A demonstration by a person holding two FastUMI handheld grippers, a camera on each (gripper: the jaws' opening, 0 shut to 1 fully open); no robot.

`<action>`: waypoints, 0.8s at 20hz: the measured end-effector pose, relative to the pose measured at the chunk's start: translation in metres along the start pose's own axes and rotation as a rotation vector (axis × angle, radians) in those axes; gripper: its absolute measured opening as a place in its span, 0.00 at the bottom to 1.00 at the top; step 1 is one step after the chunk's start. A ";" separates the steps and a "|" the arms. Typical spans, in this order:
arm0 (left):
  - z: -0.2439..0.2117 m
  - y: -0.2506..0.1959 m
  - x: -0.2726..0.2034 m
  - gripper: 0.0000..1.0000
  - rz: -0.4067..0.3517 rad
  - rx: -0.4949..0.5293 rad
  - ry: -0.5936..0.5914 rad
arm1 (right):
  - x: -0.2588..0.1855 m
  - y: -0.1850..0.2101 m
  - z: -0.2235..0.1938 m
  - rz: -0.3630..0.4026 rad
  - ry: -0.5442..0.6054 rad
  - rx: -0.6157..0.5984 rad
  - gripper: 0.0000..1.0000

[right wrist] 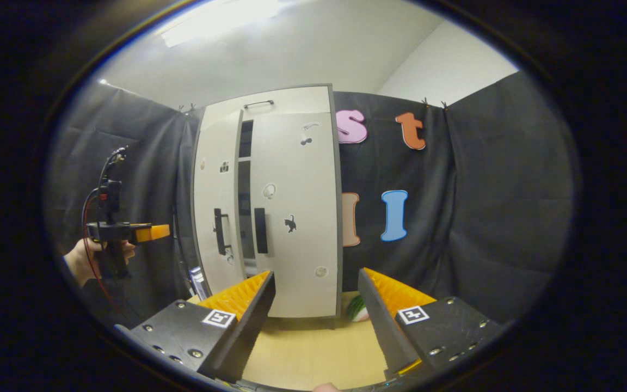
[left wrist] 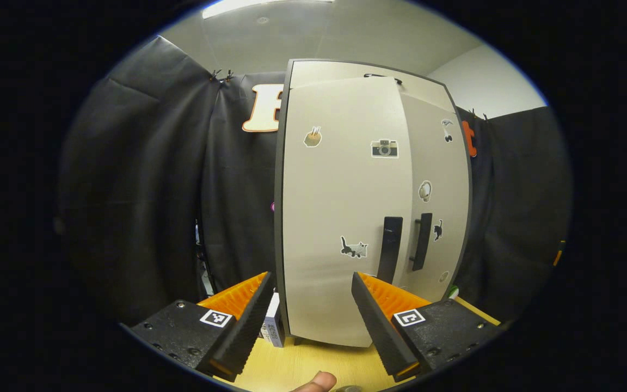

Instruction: Grasp the bottle in the cabinet with the left hand and place it on the coaster, then close the right door with the right hand and the left door with the left hand.

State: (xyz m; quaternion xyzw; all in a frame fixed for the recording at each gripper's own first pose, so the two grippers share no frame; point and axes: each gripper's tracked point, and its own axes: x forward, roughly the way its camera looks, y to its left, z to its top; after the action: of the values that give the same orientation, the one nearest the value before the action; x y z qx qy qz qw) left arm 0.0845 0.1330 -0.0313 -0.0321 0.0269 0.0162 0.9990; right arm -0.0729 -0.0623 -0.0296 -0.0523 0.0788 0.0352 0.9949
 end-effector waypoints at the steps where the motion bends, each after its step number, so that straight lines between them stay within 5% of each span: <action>1: 0.003 -0.001 -0.006 0.92 0.000 -0.003 0.001 | 0.000 0.005 0.001 0.009 -0.003 0.001 0.93; 16: 0.004 -0.025 -0.067 0.93 0.032 -0.034 0.045 | 0.014 0.048 0.016 0.066 -0.013 0.011 0.93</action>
State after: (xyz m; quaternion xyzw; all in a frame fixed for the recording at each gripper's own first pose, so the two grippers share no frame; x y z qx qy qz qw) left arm 0.0181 0.1066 -0.0226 -0.0488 0.0494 0.0318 0.9971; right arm -0.0602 -0.0117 -0.0206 -0.0438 0.0743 0.0678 0.9940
